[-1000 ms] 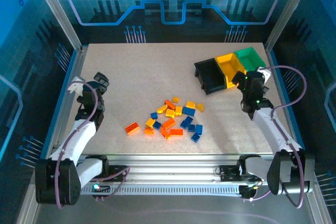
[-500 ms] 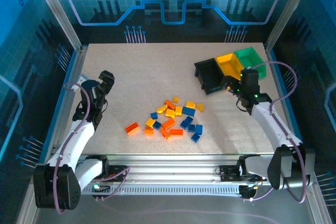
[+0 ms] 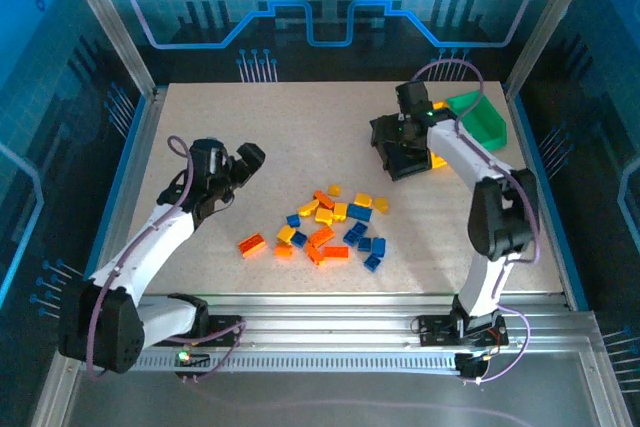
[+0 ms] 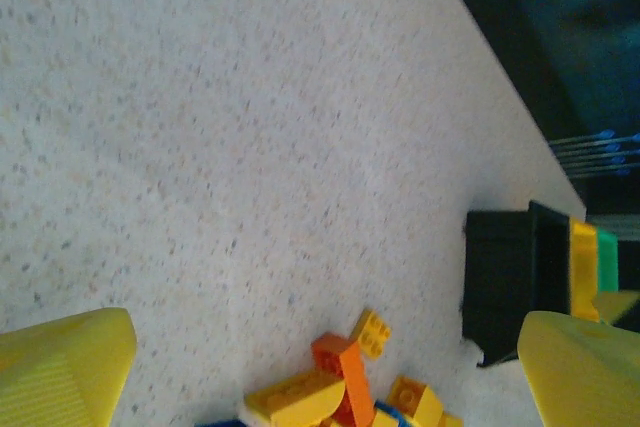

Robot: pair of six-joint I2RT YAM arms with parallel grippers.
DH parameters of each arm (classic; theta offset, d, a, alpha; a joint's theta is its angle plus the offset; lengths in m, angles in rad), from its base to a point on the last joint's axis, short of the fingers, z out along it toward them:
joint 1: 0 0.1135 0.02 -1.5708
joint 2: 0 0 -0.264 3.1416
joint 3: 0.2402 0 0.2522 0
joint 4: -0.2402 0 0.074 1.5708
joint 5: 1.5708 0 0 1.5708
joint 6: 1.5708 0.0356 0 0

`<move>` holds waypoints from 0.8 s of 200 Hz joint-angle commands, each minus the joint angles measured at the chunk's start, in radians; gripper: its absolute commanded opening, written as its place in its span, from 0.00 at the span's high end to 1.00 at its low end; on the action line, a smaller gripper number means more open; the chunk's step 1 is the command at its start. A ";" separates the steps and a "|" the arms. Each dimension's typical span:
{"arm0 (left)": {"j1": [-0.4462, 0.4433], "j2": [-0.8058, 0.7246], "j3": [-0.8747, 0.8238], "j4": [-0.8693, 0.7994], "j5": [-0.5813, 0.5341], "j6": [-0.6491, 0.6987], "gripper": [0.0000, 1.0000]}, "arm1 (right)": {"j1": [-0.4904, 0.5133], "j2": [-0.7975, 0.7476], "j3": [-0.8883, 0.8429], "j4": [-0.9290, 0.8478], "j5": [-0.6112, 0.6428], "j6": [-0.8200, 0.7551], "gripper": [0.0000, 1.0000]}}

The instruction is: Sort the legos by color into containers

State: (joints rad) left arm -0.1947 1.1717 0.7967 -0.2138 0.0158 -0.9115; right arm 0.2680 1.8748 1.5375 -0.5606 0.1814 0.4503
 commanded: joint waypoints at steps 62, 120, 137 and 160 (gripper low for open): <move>-0.018 -0.042 -0.056 -0.081 0.132 -0.027 0.01 | 0.080 0.186 0.145 -0.105 -0.071 0.092 0.20; -0.018 -0.084 -0.067 -0.126 0.128 -0.022 0.01 | 0.210 0.266 0.263 -0.113 -0.073 0.226 0.23; -0.018 -0.099 -0.065 -0.155 0.120 -0.015 0.01 | 0.253 0.300 0.308 -0.117 -0.078 0.265 0.23; -0.017 -0.132 -0.063 -0.199 0.091 -0.009 0.01 | 0.311 0.334 0.355 -0.099 -0.089 0.332 0.23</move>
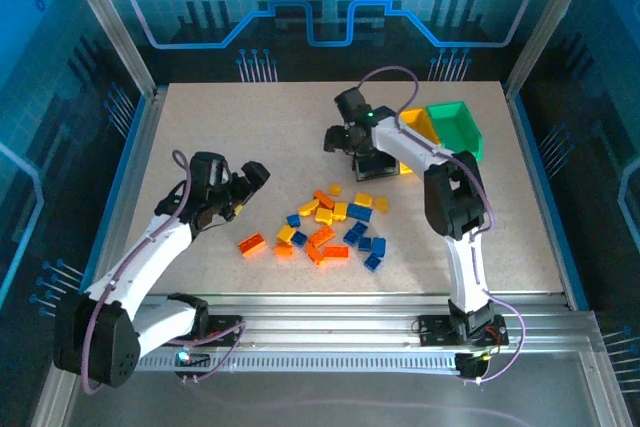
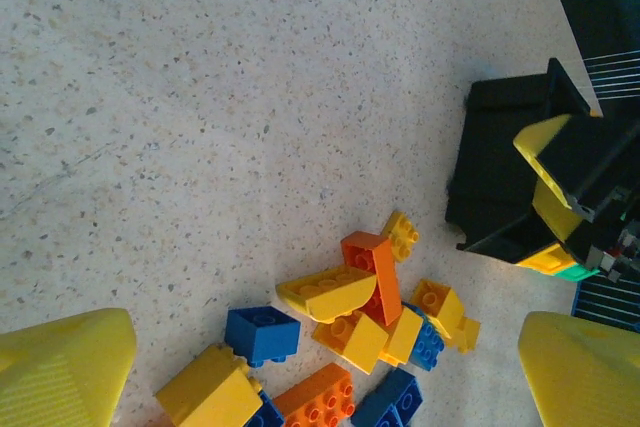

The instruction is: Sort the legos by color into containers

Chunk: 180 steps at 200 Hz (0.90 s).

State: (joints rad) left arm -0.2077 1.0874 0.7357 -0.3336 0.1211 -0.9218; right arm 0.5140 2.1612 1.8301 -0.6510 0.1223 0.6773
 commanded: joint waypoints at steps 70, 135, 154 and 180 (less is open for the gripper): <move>0.017 -0.135 0.002 -0.184 -0.056 0.035 0.01 | 0.200 0.227 0.327 0.023 -0.127 0.238 0.23; 0.047 -0.172 0.006 -0.209 -0.034 0.030 0.01 | 0.212 0.164 0.373 0.009 -0.105 0.184 0.21; 0.047 -0.172 0.019 -0.204 -0.021 0.028 0.01 | 0.194 0.047 0.316 -0.019 -0.056 0.135 0.20; 0.046 -0.169 0.034 -0.193 -0.006 0.027 0.01 | 0.150 -0.123 0.172 -0.046 0.011 0.059 0.20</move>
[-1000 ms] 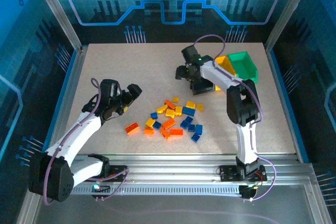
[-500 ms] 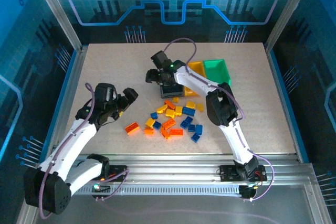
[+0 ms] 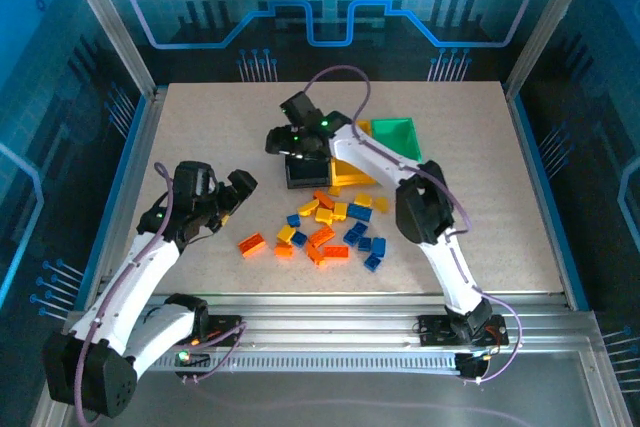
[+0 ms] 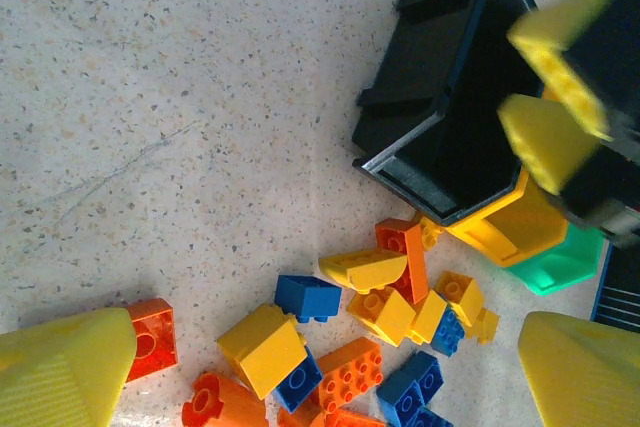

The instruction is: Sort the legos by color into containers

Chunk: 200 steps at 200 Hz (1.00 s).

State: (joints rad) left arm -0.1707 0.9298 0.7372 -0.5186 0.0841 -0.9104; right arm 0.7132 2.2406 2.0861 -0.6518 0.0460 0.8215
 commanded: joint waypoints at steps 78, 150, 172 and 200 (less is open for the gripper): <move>0.007 0.043 -0.003 0.049 0.086 0.006 0.01 | -0.311 -0.282 -0.260 -0.265 0.188 -0.277 0.31; 0.007 0.065 -0.008 0.053 0.094 0.008 0.01 | -0.362 -0.081 -0.154 -0.266 0.141 -0.331 0.37; 0.007 0.073 -0.012 0.058 0.092 0.008 0.01 | -0.358 -0.049 -0.152 -0.258 0.130 -0.318 0.47; 0.007 0.084 -0.012 0.064 0.093 0.004 0.01 | -0.342 -0.016 -0.140 -0.264 0.142 -0.307 0.57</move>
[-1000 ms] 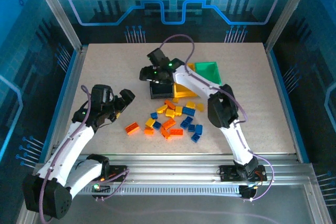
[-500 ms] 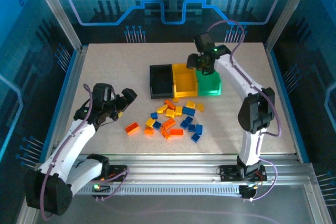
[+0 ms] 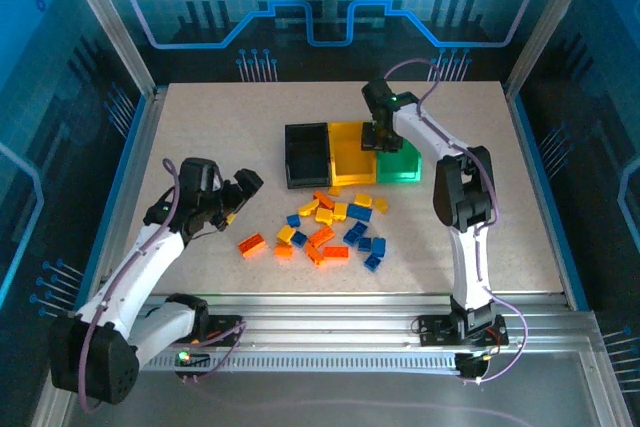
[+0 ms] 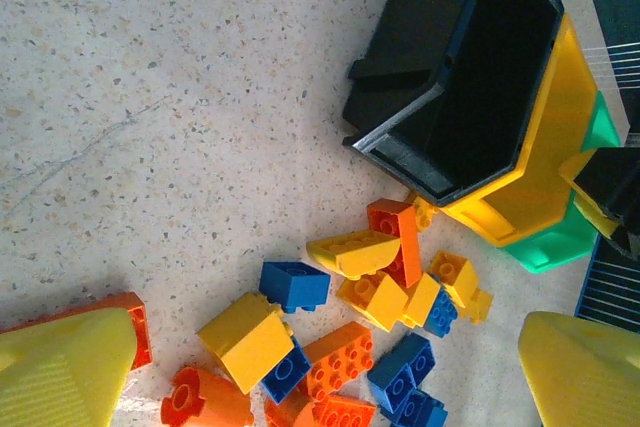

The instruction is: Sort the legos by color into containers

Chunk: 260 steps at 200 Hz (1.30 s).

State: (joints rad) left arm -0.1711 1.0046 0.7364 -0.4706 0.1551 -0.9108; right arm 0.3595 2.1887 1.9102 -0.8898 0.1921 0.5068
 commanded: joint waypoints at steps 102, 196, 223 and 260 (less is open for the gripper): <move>0.007 0.023 -0.024 0.015 0.018 0.002 0.01 | 0.088 0.133 0.203 -0.095 0.004 0.004 1.00; 0.007 0.022 -0.037 0.023 0.029 -0.002 0.01 | 0.121 0.097 0.112 -0.066 0.020 0.064 1.00; 0.007 0.022 -0.042 0.024 0.037 -0.003 0.01 | 0.122 0.112 0.133 -0.090 0.012 0.076 1.00; 0.007 0.023 -0.039 0.024 0.047 0.004 0.01 | 0.127 0.102 0.126 -0.093 0.012 0.084 0.79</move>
State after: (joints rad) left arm -0.1711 1.0233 0.7151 -0.4580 0.1673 -0.9112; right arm 0.4648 2.2967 2.0560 -0.9314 0.2096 0.5514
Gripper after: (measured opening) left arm 0.989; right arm 0.246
